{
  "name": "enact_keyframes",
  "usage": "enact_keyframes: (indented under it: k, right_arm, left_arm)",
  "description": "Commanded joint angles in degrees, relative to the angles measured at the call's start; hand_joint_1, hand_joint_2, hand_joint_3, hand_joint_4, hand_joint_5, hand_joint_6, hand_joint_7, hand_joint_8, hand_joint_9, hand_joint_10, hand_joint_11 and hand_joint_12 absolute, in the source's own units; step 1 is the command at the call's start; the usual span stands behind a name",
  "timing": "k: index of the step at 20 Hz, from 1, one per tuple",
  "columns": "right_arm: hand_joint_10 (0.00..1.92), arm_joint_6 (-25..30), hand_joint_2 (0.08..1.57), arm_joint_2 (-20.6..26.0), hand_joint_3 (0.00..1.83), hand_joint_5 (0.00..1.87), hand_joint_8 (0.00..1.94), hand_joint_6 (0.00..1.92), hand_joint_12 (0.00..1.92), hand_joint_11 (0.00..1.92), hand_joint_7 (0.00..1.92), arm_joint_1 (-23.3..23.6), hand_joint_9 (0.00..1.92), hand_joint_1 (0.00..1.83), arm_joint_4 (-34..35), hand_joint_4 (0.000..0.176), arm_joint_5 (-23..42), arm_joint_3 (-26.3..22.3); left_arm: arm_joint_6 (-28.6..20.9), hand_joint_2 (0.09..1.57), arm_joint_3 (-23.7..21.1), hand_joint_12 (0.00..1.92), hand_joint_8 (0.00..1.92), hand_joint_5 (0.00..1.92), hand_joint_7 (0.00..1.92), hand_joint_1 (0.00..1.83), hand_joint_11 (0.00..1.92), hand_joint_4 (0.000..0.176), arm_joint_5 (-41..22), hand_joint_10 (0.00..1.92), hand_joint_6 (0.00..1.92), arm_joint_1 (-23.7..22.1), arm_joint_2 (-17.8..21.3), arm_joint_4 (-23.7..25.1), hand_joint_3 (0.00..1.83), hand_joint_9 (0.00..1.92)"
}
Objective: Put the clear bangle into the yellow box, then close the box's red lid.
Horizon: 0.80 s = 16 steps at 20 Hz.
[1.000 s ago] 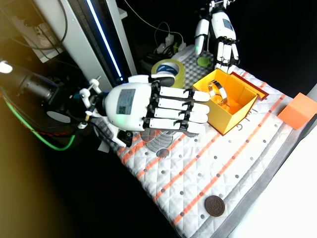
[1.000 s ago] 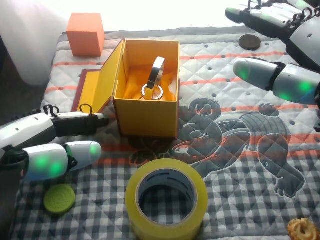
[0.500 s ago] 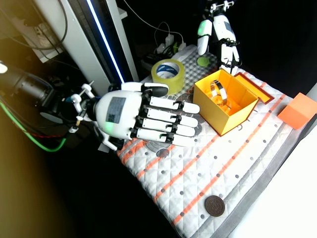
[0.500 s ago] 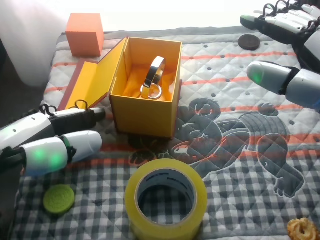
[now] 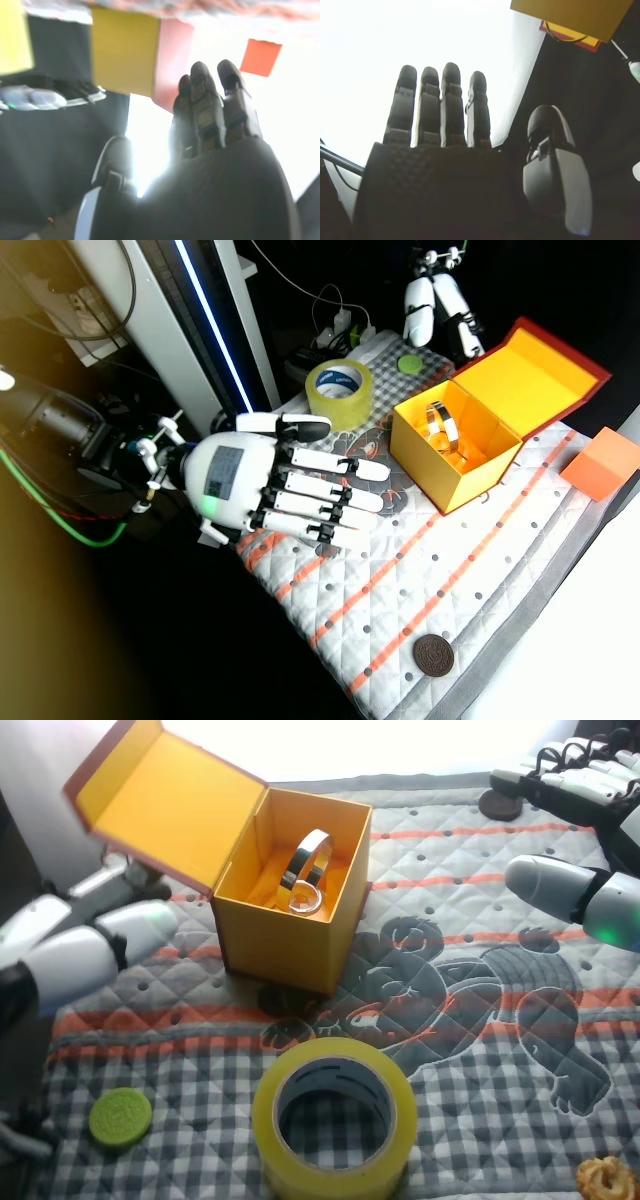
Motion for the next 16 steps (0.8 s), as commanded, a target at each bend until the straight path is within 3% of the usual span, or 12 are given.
enact_keyframes:
  k: [1,2,6,9,10,11,12,13,14,16]
  right_arm:
    - [0.01,0.5,1.28,0.5,0.01,0.29,0.0,0.0,0.27,0.0,0.32,0.0,0.19,0.02,-0.3,0.074,7.6,-0.1]
    - [0.01,0.5,1.27,0.5,0.0,0.28,0.0,0.0,0.27,0.0,0.32,-0.1,0.19,0.03,-0.2,0.077,7.7,-0.1]
    - [0.01,0.5,1.27,0.3,0.0,0.29,0.01,0.0,0.29,0.0,0.33,-0.2,0.2,0.03,0.2,0.089,7.8,0.0]
    - [0.01,0.5,1.27,0.2,0.0,0.31,0.0,0.0,0.32,0.0,0.35,-0.8,0.22,0.04,0.6,0.082,8.1,0.1]
    - [0.01,0.5,1.27,0.1,0.0,0.32,0.0,0.0,0.33,0.0,0.35,-0.9,0.23,0.04,0.7,0.071,8.1,0.2]
    - [0.01,0.5,1.28,0.1,0.0,0.32,0.0,0.0,0.33,0.0,0.35,-1.0,0.23,0.04,0.7,0.043,8.2,0.2]
    - [0.01,0.5,1.28,0.0,0.0,0.32,0.0,0.0,0.33,0.0,0.35,-1.0,0.24,0.03,0.7,0.043,8.2,0.3]
    - [0.01,0.5,1.28,-0.1,0.0,0.32,0.0,0.0,0.33,0.0,0.35,-1.0,0.24,0.03,0.7,0.043,8.2,0.3]
    - [0.01,0.5,1.29,-0.2,0.0,0.33,0.0,0.0,0.33,0.0,0.35,-1.0,0.24,0.04,0.7,0.037,8.2,0.4]
    - [0.01,0.5,1.29,-0.1,0.0,0.33,0.0,0.0,0.33,0.0,0.35,-1.1,0.24,0.04,0.7,0.034,8.2,0.4]
  left_arm:
    - [-0.6,1.39,0.6,0.25,0.01,0.1,0.28,0.0,0.0,0.0,-6.8,0.01,0.0,-1.9,0.3,3.2,0.0,0.3]
    - [-0.6,1.37,1.1,0.18,0.0,0.11,0.26,0.0,0.0,0.0,-6.1,0.0,0.0,-3.2,0.5,4.3,0.0,0.29]
    - [-0.6,1.35,3.3,0.22,0.0,0.16,0.31,0.0,0.07,0.0,1.7,0.0,0.0,-9.9,1.5,11.6,0.0,0.33]
    - [-0.6,1.34,4.1,0.22,0.0,0.14,0.3,0.0,0.05,0.0,10.1,0.0,0.0,-15.4,1.8,19.6,0.0,0.32]
    - [-0.6,1.32,4.0,0.36,0.0,0.18,0.32,0.0,0.01,0.0,14.0,0.0,0.0,-17.6,1.8,24.0,0.01,0.34]
    - [-0.6,1.3,3.7,0.53,0.0,0.14,0.33,0.0,0.0,0.0,17.1,0.01,0.0,-19.6,1.7,27.8,0.0,0.38]
    - [-0.6,1.3,3.4,0.58,0.0,0.11,0.36,0.0,0.0,0.0,19.3,0.0,0.0,-20.6,1.5,30.7,0.0,0.44]
    - [-0.7,1.3,3.1,0.58,0.0,0.11,0.36,0.0,0.0,0.0,20.4,0.0,0.0,-21.1,1.3,32.5,0.0,0.44]
    - [-1.4,1.3,2.7,0.45,0.0,0.08,0.36,0.0,0.0,0.004,21.5,0.01,0.0,-21.4,1.0,34.9,0.0,0.47]
    - [-7.0,1.31,3.2,0.38,0.0,0.09,0.34,0.0,0.0,0.0,23.1,0.0,0.01,-21.6,0.2,40.0,0.0,0.42]
